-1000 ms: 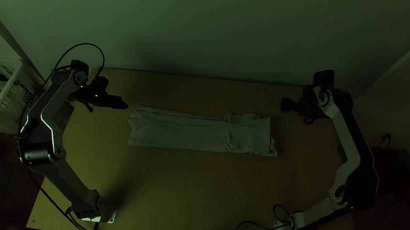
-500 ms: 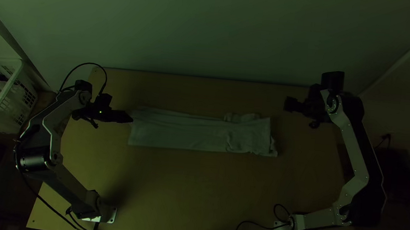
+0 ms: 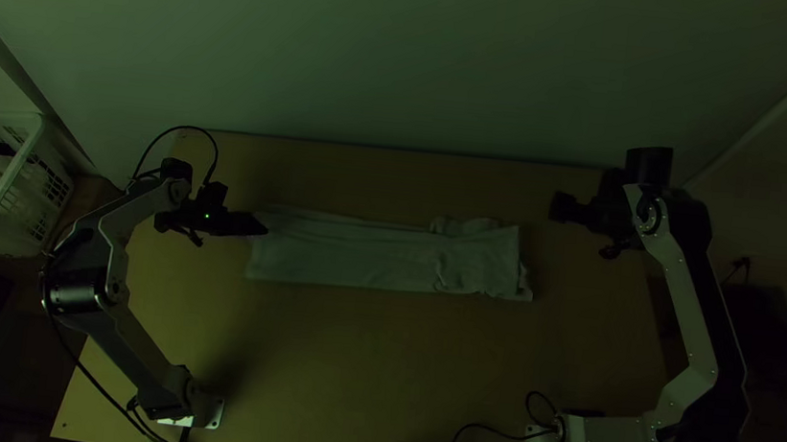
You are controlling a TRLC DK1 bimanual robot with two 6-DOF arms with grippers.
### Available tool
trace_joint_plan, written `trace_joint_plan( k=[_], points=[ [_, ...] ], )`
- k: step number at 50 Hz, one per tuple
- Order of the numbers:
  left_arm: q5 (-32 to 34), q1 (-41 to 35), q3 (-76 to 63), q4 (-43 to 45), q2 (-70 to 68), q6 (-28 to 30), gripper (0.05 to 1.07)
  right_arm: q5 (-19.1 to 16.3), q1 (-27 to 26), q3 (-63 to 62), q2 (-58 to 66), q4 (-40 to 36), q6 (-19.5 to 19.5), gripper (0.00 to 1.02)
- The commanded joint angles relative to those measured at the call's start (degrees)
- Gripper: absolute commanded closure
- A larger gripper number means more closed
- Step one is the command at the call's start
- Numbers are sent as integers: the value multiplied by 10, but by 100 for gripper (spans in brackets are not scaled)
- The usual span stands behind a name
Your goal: Fold the t-shirt
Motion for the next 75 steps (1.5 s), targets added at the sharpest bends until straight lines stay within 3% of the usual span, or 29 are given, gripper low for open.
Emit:
trace_joint_plan(
  k=[1, 25, 28, 30, 34, 37, 47, 68, 75],
  points=[
    [-5, -33, -29, 5, 31, -30, 10, 5, 4, -17, -17, -3, 11, 3],
    [-18, -173, -25, 70, 23, -164, 13, 5, 16, -32, -20, -3, 13, 3],
    [-24, -181, -29, 84, 16, -173, 25, 5, 18, -37, -20, -3, 13, 3],
    [-36, -186, -31, 90, 13, -174, 38, 4, 18, -40, -21, -2, 14, 3],
    [-43, -186, -29, 94, 6, -176, 82, 5, 19, -44, -21, -2, 14, 3],
    [-51, -177, -26, 95, -2, -179, 105, 5, 19, -47, -20, -2, 14, 3],
    [-73, -123, -7, 60, -27, -162, 105, 5, 19, -59, -20, 3, 13, 3],
    [-165, 21, 90, -87, -24, -26, 105, 5, 20, -100, -24, 36, 24, 4],
    [-196, 47, 127, -141, -26, -6, 105, 4, 27, -111, -25, 50, 30, 4]
  ],
)
